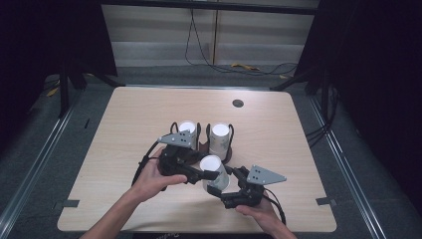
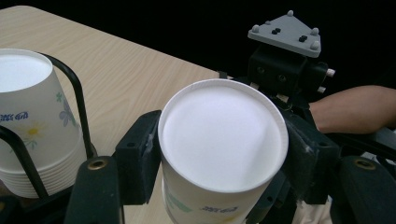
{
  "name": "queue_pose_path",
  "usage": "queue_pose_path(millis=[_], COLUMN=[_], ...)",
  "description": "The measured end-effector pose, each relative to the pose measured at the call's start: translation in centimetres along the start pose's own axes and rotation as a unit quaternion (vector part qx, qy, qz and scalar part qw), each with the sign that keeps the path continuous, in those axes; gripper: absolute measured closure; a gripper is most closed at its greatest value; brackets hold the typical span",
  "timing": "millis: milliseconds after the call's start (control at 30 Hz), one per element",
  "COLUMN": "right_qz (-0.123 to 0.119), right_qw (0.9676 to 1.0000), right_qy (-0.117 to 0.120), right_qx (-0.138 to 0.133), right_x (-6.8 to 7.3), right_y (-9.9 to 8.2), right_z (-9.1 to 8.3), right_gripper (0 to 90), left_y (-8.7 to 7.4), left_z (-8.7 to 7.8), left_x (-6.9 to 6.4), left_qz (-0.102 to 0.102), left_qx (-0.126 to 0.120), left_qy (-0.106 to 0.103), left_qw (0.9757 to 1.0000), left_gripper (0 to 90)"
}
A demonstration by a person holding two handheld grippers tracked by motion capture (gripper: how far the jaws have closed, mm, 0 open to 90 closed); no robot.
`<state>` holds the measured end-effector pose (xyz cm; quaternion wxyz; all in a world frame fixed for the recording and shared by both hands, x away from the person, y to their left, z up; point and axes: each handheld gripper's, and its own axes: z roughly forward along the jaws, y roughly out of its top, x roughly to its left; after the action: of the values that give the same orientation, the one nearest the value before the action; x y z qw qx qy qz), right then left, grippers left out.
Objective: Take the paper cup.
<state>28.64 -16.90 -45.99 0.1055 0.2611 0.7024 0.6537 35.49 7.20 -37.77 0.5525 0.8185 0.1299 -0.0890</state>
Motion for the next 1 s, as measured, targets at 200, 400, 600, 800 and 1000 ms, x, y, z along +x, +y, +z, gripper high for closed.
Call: queue_pose_path(millis=[200,400,600,800,1000], right_qz=[-0.001,0.003,0.005,0.008,0.007], right_qw=[1.0,0.9999,0.9997,0.9992,0.9981], right_qy=[0.003,0.001,0.001,-0.002,-0.008], right_qx=[0.005,0.013,0.022,0.038,0.06], right_x=[-0.07,-0.23,-0.26,-0.36,-0.58], right_y=[0.0,0.0,-0.04,-0.09,-0.11], right_z=[0.03,0.01,0.05,0.08,0.07], right_gripper=[23.2,24.1,24.5,25.2,26.0], left_y=[-0.15,-0.26,-0.3,-0.36,-0.29], left_z=[0.0,0.17,0.28,0.27,-0.08], left_x=[0.31,0.51,0.5,0.58,0.43], left_qz=[-0.009,-0.019,-0.013,-0.001,0.013], left_qx=[0.0,0.004,0.011,0.016,0.018], left_qy=[-0.003,0.004,0.008,0.018,0.034], left_qw=[1.0,0.9998,0.9998,0.9997,0.9992], left_gripper=[34.8,31.7,23.6,19.0,18.0])
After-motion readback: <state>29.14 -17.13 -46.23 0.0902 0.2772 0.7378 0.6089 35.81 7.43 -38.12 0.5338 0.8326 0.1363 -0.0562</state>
